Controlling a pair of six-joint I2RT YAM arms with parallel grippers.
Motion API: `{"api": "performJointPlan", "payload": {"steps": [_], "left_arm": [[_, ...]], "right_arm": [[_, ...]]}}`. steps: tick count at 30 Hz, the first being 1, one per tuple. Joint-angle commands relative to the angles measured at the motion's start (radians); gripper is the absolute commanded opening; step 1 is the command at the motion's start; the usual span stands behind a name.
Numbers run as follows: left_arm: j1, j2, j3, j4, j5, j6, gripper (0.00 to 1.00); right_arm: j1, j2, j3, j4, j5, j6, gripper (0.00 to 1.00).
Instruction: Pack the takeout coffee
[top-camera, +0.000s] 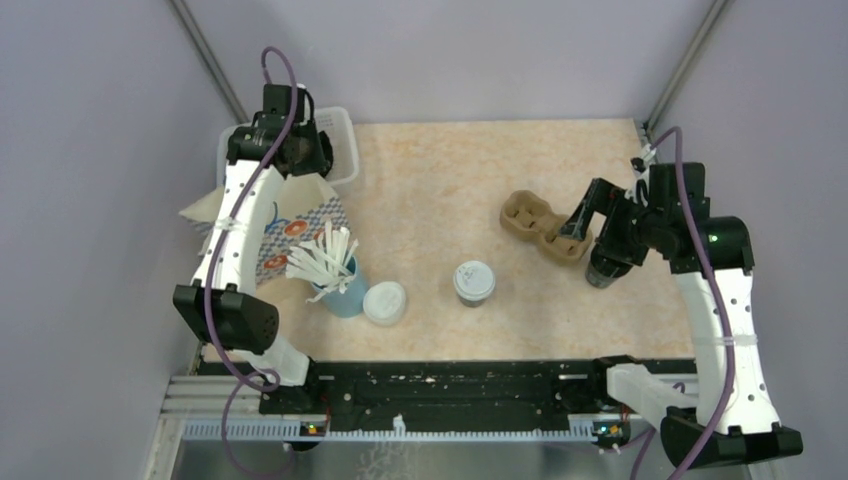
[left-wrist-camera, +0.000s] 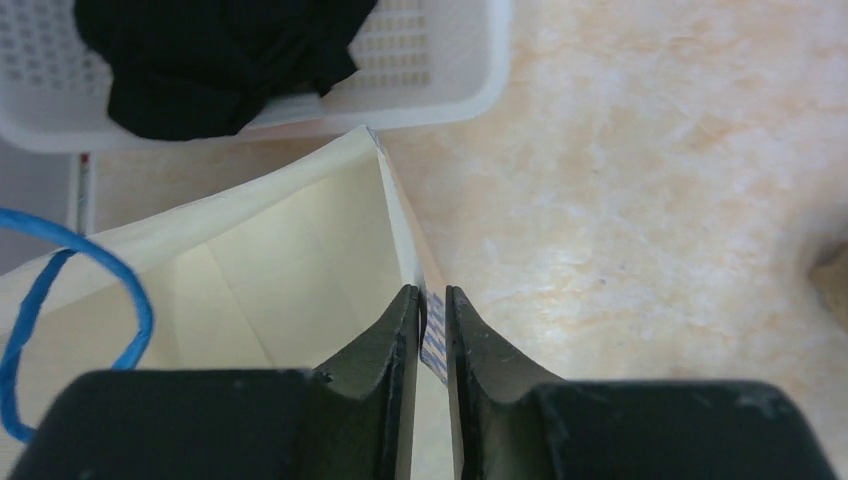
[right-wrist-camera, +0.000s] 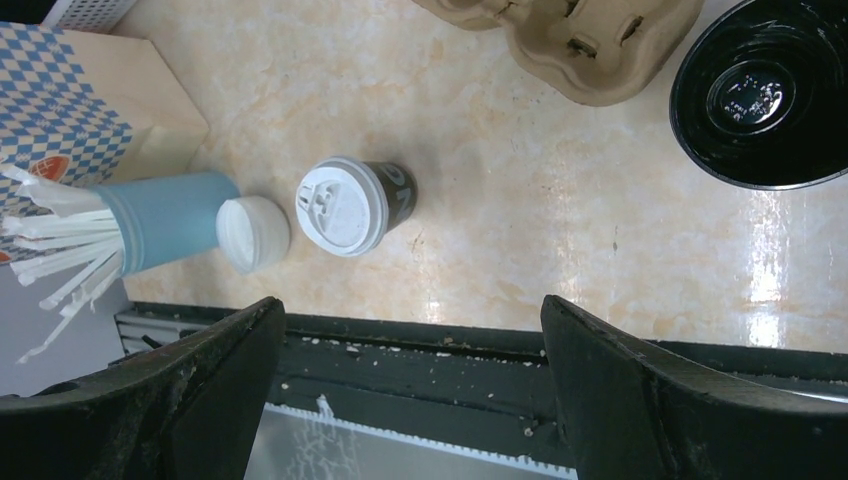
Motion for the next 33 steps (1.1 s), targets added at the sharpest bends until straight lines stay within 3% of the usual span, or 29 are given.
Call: {"api": "performJointPlan", "payload": {"steps": [1,10,19,25,27,30,33], "left_arm": [[-0.014,-0.031,0.068,0.073,0.222,0.010,0.19],[-0.107,0.062,0.182,0.063,0.374,-0.011,0.10],[-0.216,0.162,0.310,0.022,0.394,0.013,0.01],[-0.216,0.103,0.330,-0.016,0.367,0.091,0.34],[-0.216,0.078,0.329,-0.009,0.402,0.109,0.40],[-0.216,0.042,0.324,-0.009,0.432,0.117,0.49],[-0.215,-0.005,0.296,-0.018,0.387,0.130,0.56]], "right_arm": [[0.005,-0.006,-0.013,0.019,-0.006,0.002,0.99],[0.005,-0.001,-0.028,0.033,-0.015,-0.022,0.99],[0.018,0.056,-0.010,0.160,-0.078,-0.141,0.99],[0.068,0.091,-0.103,0.250,-0.002,-0.170,0.99],[0.104,0.123,-0.144,0.275,0.049,-0.193,0.99],[0.252,0.174,-0.167,0.343,0.214,-0.280,0.99],[0.366,0.268,-0.128,0.373,0.392,-0.352,0.99]]}}
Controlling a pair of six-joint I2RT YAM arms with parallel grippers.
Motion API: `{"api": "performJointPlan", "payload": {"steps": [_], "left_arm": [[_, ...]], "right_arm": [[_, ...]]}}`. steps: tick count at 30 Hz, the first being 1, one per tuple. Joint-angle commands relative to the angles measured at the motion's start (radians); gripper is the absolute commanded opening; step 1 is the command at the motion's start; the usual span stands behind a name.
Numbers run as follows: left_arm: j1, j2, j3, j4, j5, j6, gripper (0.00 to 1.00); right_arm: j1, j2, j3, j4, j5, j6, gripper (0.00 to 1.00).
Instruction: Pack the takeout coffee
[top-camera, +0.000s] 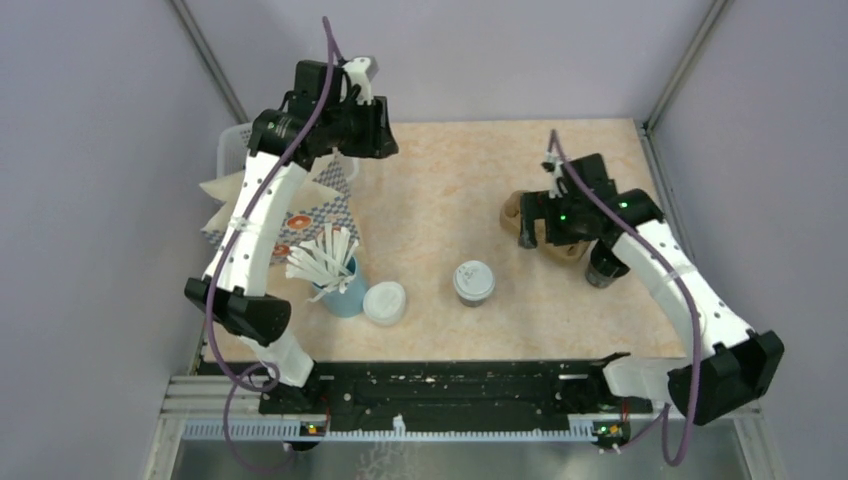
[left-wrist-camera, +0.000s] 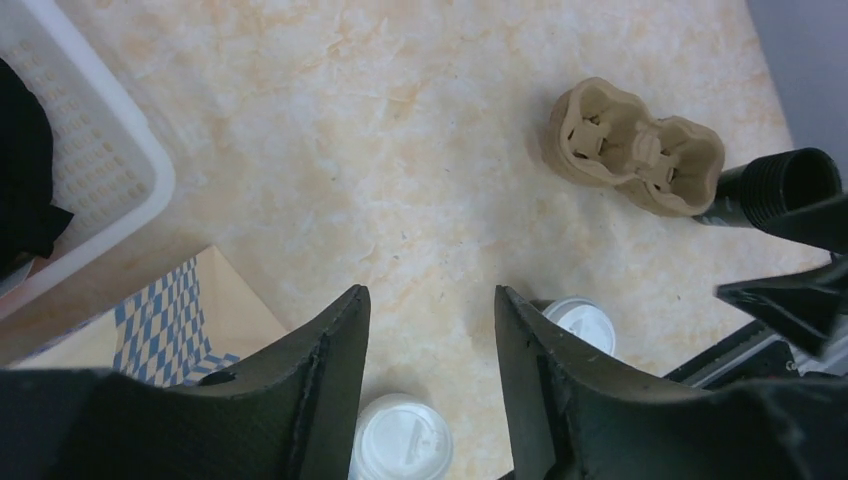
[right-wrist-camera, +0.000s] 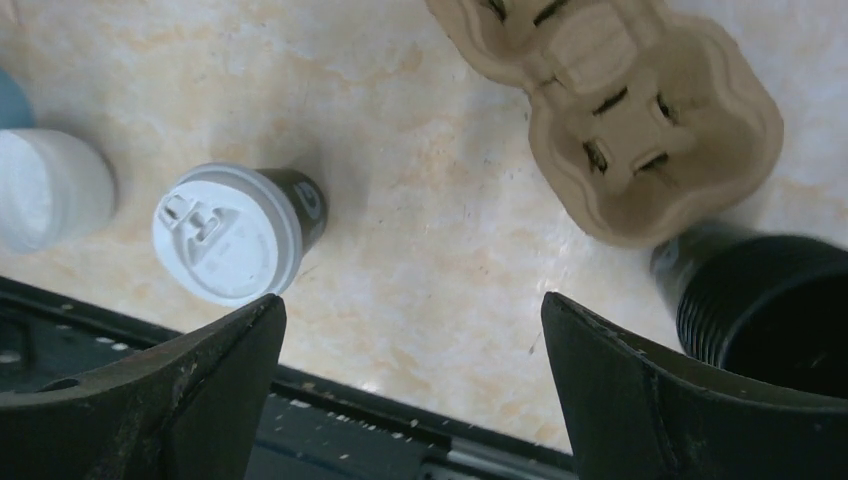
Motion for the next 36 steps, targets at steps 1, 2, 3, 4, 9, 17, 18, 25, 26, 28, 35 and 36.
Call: {"api": "performJointPlan", "payload": {"steps": [1,2,3,4,9,17,18,25,26,28,35,36], "left_arm": [[0.004,-0.121,-0.004,-0.003,-0.053,0.047,0.61],[0.005,-0.138,-0.019,-0.012,-0.115,0.050,0.66],[0.006,-0.151,-0.031,-0.027,-0.184,0.047,0.71],[0.009,-0.159,-0.043,-0.048,-0.285,0.037,0.77],[0.041,-0.185,-0.123,-0.100,-0.530,-0.025,0.89],[0.068,-0.170,-0.265,-0.105,-0.619,-0.170,0.83],[0.076,-0.168,-0.277,-0.103,-0.633,-0.182,0.81],[0.092,-0.133,-0.294,-0.015,-0.492,-0.117,0.50],[0.092,-0.114,-0.281,-0.011,-0.465,-0.105,0.42],[0.092,-0.081,-0.242,-0.026,-0.419,-0.098,0.25],[0.068,-0.014,-0.145,-0.039,-0.158,-0.150,0.01],[0.057,-0.008,-0.140,-0.031,-0.137,-0.158,0.00]], "right_arm": [[0.137,0.113,0.056,0.110,0.265,-0.138,0.99],[0.147,0.148,0.076,0.115,0.283,-0.149,0.99],[0.155,0.176,0.097,0.119,0.291,-0.158,0.99],[0.160,0.199,0.115,0.127,0.293,-0.166,0.99],[0.167,0.267,0.171,0.163,0.250,-0.161,0.99],[0.166,0.306,0.192,0.154,0.184,-0.110,0.99],[0.166,0.304,0.187,0.158,0.177,-0.105,0.99],[0.167,0.271,0.147,0.182,0.153,-0.085,0.99],[0.166,0.266,0.139,0.182,0.152,-0.084,0.99],[0.167,0.258,0.131,0.179,0.150,-0.082,0.99],[0.167,0.209,0.073,0.195,0.162,-0.077,0.99],[0.167,0.204,0.066,0.199,0.165,-0.075,0.99]]}}
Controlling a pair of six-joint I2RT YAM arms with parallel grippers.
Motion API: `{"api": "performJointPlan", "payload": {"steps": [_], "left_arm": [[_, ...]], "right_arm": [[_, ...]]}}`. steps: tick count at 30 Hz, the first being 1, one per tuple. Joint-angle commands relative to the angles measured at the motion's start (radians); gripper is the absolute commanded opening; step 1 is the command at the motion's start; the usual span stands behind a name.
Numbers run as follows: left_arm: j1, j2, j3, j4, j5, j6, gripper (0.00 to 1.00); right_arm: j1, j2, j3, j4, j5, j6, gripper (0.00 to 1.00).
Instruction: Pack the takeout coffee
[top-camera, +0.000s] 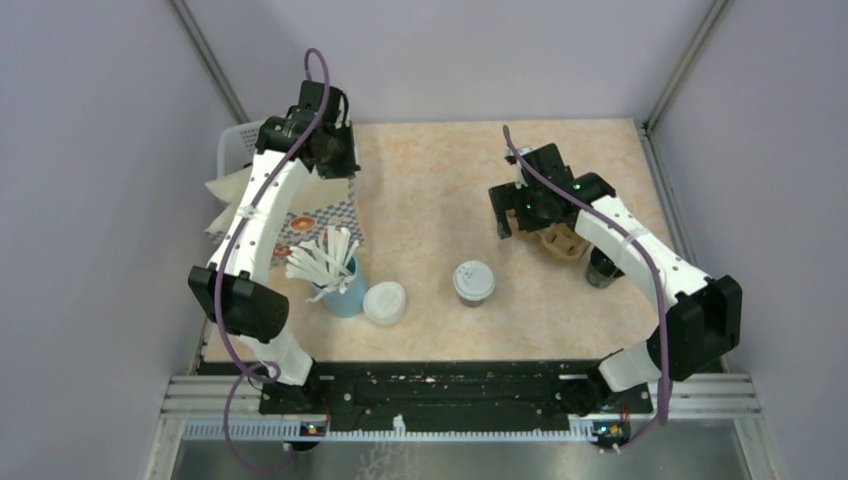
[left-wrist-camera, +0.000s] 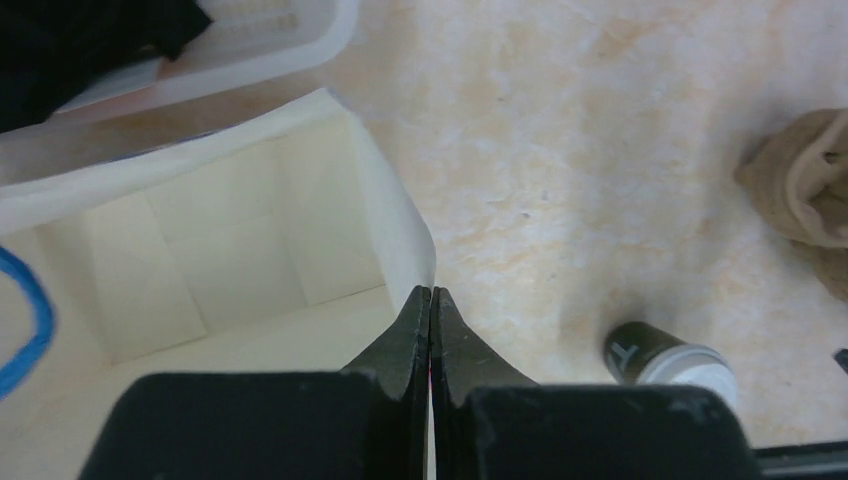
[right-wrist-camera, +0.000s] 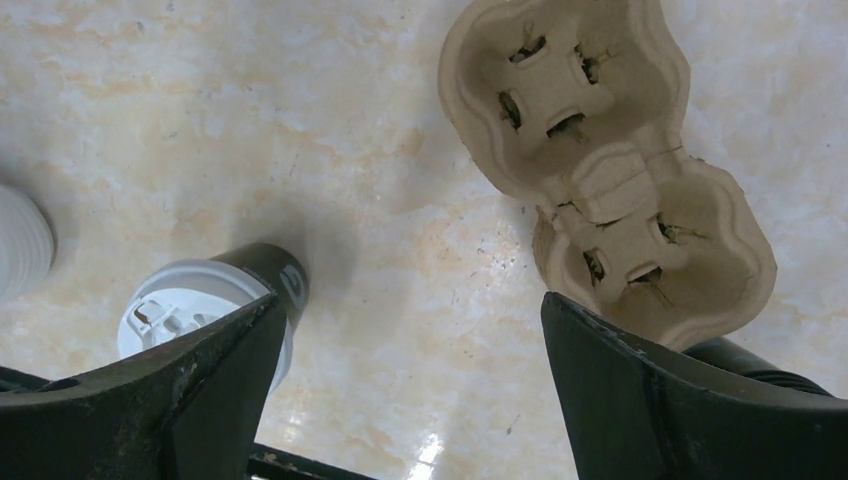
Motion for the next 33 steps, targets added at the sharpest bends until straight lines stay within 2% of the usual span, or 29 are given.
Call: {"api": "performJointPlan", "payload": {"steps": [1,10,19,26,29,33], "left_arm": [[-0.046,0.026,0.065,0.041,0.181,-0.045,0.00],[-0.198,0.159,0.246,0.030,0.210,-0.093,0.00],[-0.252,0.266,0.293,0.167,0.284,-0.139,0.01],[-0.257,0.260,0.345,0.204,0.384,-0.096,0.33],[-0.257,0.208,0.343,0.208,0.403,-0.056,0.50],[-0.256,0.113,0.312,0.201,0.429,-0.018,0.66]], "right_arm": [[0.006,-0.066,-0.025,0.049,0.010,0.016,0.99],[0.006,-0.087,-0.025,0.058,0.049,-0.019,0.99],[0.002,-0.146,-0.084,0.128,0.078,-0.057,0.99],[-0.051,-0.153,-0.176,0.252,-0.038,-0.174,0.98],[-0.099,-0.147,-0.206,0.300,-0.127,-0.189,0.89],[-0.117,-0.120,-0.244,0.355,-0.195,-0.285,0.69]]}}
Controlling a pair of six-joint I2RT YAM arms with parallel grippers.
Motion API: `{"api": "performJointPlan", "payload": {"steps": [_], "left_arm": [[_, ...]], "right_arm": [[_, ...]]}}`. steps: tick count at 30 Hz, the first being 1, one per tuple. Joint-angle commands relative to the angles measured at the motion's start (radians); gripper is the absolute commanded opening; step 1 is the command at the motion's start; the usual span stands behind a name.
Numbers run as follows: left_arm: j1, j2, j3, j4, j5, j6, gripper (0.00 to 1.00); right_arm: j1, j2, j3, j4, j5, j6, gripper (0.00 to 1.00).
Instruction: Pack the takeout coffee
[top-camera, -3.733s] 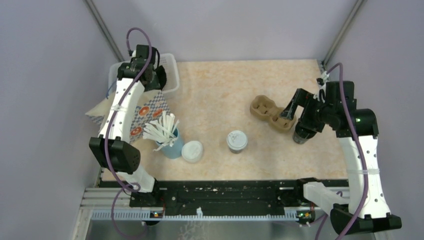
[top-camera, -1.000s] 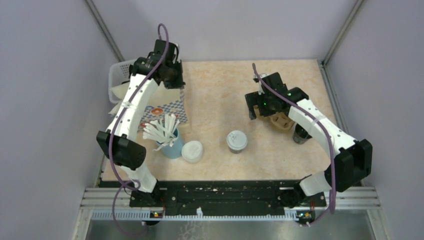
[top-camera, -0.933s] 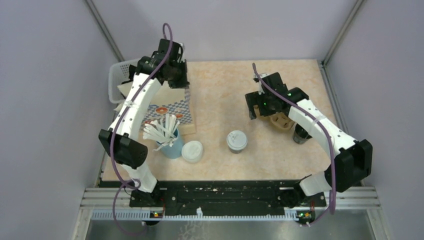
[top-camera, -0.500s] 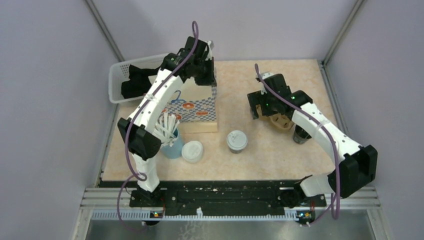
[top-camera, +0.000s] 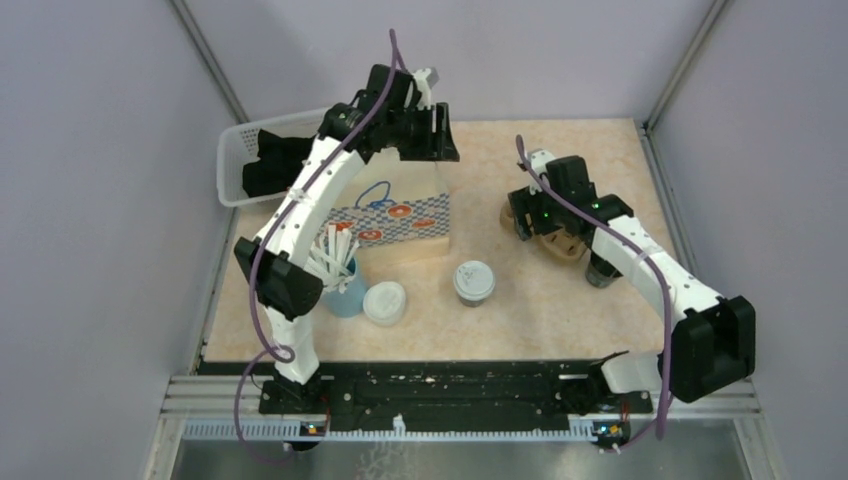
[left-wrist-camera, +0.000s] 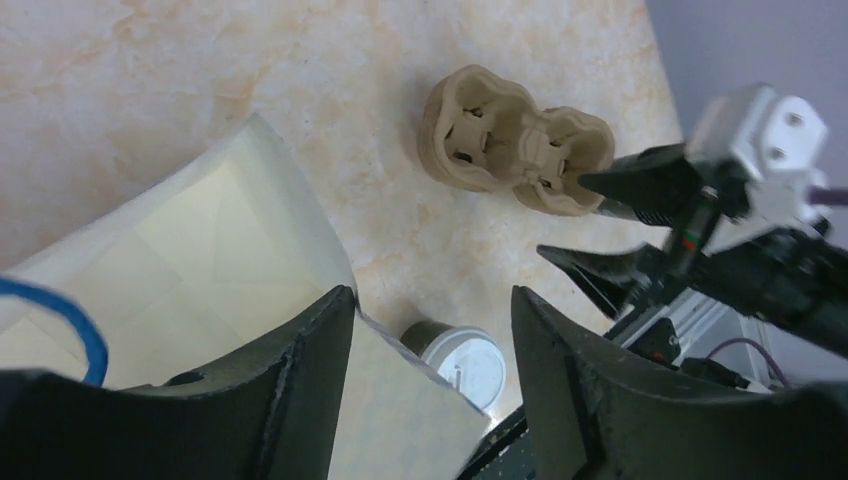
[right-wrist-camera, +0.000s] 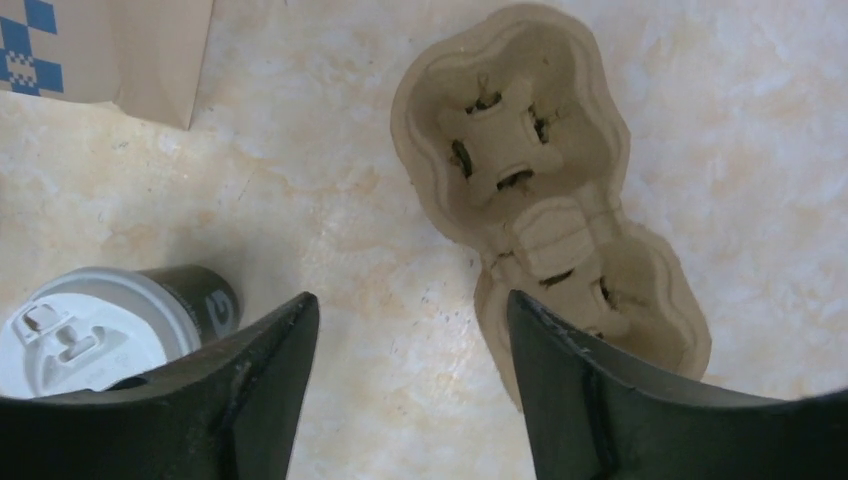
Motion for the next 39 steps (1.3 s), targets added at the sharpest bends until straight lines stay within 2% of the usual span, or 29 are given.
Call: {"api": "performJointPlan", "payload": {"steps": [1,5,11,18,23,30,36,39], "left_arm": [[-0.003,-0.178,-0.002,0.050,0.069,0.063,0.69],[-0.003,-0.296,-0.055,0.051,0.096,0.094,0.76],[-0.003,-0.445,-0.132,0.065,0.086,0.114,0.79],[-0.003,-0.568,-0.202,0.054,-0.007,0.124,0.81],[-0.004,-0.595,-0.206,0.015,-0.025,0.128,0.82],[-0.004,-0.587,-0.210,0.032,-0.008,0.120,0.82],[-0.003,-0.561,-0.199,0.041,0.029,0.114,0.82],[-0.002,-0.555,-0.191,0.038,0.036,0.114,0.82]], "right_arm": [[-0.017,0.020,-0.030,0.124,-0.117,-0.137,0.66],[-0.017,0.054,-0.049,0.161,-0.114,-0.223,0.54],[-0.018,0.141,-0.035,0.188,-0.111,-0.321,0.48],[-0.031,0.245,0.004,0.202,-0.136,-0.334,0.39],[-0.060,0.261,0.015,0.224,-0.168,-0.326,0.38],[-0.084,0.267,0.034,0.231,-0.211,-0.307,0.41],[-0.113,0.311,0.063,0.215,-0.331,-0.282,0.26],[-0.115,0.330,0.070,0.201,-0.336,-0.284,0.29]]}}
